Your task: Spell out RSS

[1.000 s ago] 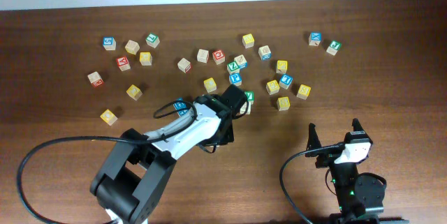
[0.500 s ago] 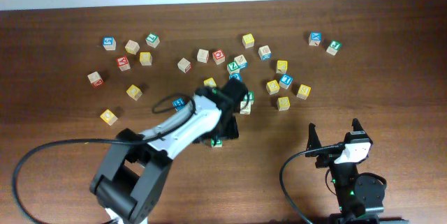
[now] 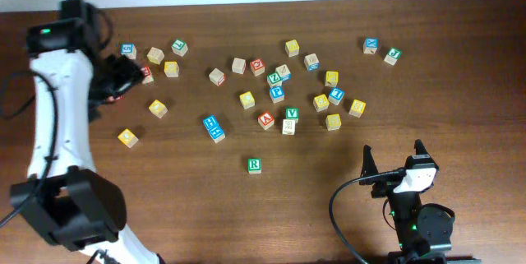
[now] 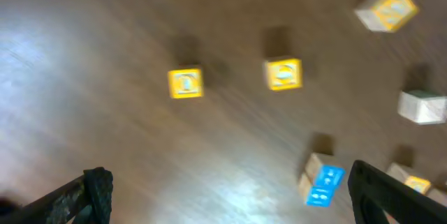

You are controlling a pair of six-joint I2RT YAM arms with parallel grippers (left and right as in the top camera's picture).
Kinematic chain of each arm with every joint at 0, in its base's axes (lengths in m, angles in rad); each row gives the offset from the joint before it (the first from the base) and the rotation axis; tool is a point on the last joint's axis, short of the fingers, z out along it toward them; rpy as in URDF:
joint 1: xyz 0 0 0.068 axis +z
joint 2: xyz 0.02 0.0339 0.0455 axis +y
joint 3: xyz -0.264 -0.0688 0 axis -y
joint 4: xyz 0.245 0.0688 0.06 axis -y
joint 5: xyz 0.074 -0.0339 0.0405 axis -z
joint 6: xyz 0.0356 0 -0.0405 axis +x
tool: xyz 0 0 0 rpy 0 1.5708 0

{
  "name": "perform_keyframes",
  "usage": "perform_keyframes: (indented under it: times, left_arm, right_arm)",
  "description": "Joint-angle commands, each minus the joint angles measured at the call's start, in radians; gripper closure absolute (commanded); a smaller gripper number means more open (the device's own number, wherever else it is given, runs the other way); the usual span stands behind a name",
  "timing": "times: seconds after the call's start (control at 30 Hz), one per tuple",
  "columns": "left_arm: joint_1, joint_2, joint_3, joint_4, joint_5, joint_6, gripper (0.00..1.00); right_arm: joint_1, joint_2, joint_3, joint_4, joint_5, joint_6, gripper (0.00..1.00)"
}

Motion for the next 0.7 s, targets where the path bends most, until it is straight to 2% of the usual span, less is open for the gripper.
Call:
perform_keyframes:
  times: [0.0, 0.03, 0.07, 0.1, 0.17, 0.27, 0.33, 0.4, 0.43, 0.5, 0.6, 0.67]
  left_arm:
    - [0.06, -0.001, 0.006, -0.012, -0.008, 0.011, 0.01]
    - [0.059, -0.001, 0.006, -0.012, -0.007, 0.011, 0.01]
    - [0.055, -0.001, 0.006, -0.013, -0.004, 0.011, 0.01]
    - [0.049, -0.001, 0.005, -0.012, -0.004, 0.011, 0.01]
    - [0.041, -0.001, 0.005, -0.012, -0.004, 0.011, 0.01]
    - [0.041, -0.001, 0.005, -0.012, -0.005, 0.012, 0.01]
    - [0.041, -0.001, 0.005, -0.012, -0.005, 0.012, 0.01]
    - [0.041, -0.001, 0.005, -0.012, -0.005, 0.012, 0.01]
    - [0.041, -0.001, 0.005, -0.012, -0.005, 0.012, 0.01]
    - [0.041, -0.001, 0.005, -0.012, -0.005, 0.012, 0.01]
    - [0.041, -0.001, 0.005, -0.012, -0.005, 0.012, 0.01]
    - [0.041, -0.001, 0.005, -0.012, -0.005, 0.012, 0.01]
  right_arm:
    - [-0.006, -0.006, -0.005, 0.041, -0.006, 0.002, 0.02]
    - [-0.006, -0.006, -0.005, 0.074, -0.086, 0.066, 0.02]
    - [-0.006, -0.006, -0.005, 0.104, -0.292, 0.223, 0.02]
    - [-0.006, -0.007, -0.005, 0.098, -0.445, 0.304, 0.02]
    - [-0.006, -0.006, -0.005, 0.166, -0.463, 0.426, 0.02]
    - [-0.006, -0.002, 0.042, 0.47, -0.402, 0.517, 0.02]
    - [-0.006, 0.026, 0.145, 0.436, -0.35, 0.486, 0.02]
    - [-0.006, 0.159, 0.359, 0.22, -0.346, 0.332, 0.02]
    - [-0.006, 0.294, 0.511, 0.02, -0.321, 0.222, 0.02]
    - [-0.006, 0.575, 0.757, -0.312, -0.249, 0.095, 0.02]
    - [-0.006, 0.983, 1.078, -0.699, -0.266, 0.041, 0.02]
    - [-0.006, 1.187, 1.244, -0.859, -0.398, 0.041, 0.02]
